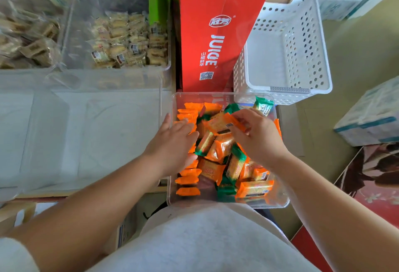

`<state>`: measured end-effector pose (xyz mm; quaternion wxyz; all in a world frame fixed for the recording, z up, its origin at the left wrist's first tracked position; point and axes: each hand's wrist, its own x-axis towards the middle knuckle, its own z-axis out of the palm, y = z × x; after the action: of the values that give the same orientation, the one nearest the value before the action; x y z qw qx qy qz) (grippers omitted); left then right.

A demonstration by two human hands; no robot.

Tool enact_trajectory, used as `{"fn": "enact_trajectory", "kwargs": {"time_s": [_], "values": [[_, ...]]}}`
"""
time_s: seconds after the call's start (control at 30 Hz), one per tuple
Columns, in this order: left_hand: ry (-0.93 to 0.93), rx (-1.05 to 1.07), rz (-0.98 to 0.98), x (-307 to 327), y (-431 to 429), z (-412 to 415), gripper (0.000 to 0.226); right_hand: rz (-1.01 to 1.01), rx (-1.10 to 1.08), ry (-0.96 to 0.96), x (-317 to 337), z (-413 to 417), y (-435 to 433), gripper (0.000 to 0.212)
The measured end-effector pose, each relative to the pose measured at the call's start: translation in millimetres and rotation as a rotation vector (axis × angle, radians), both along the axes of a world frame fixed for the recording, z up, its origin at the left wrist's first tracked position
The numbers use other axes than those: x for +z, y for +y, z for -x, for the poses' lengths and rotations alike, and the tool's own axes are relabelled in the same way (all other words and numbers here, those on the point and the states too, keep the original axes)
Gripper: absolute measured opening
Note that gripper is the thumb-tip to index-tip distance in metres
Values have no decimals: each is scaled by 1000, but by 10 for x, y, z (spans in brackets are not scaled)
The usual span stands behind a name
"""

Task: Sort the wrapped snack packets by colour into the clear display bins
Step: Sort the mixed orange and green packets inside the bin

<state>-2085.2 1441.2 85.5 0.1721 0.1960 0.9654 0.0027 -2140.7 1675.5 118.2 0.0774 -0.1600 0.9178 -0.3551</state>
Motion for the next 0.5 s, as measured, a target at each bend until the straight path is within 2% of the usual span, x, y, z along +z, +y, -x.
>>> {"fn": "enact_trajectory", "kwargs": {"time_s": [0.13, 0.3, 0.5], "values": [[-17, 32, 75, -48, 83, 391, 81, -11, 8, -14, -41, 174, 49, 21], [-140, 59, 181, -243, 182, 683, 98, -103, 59, 7, -141, 318, 109, 26], [-87, 126, 262, -276, 195, 687, 102, -121, 84, -48, -217, 372, 145, 25]]}}
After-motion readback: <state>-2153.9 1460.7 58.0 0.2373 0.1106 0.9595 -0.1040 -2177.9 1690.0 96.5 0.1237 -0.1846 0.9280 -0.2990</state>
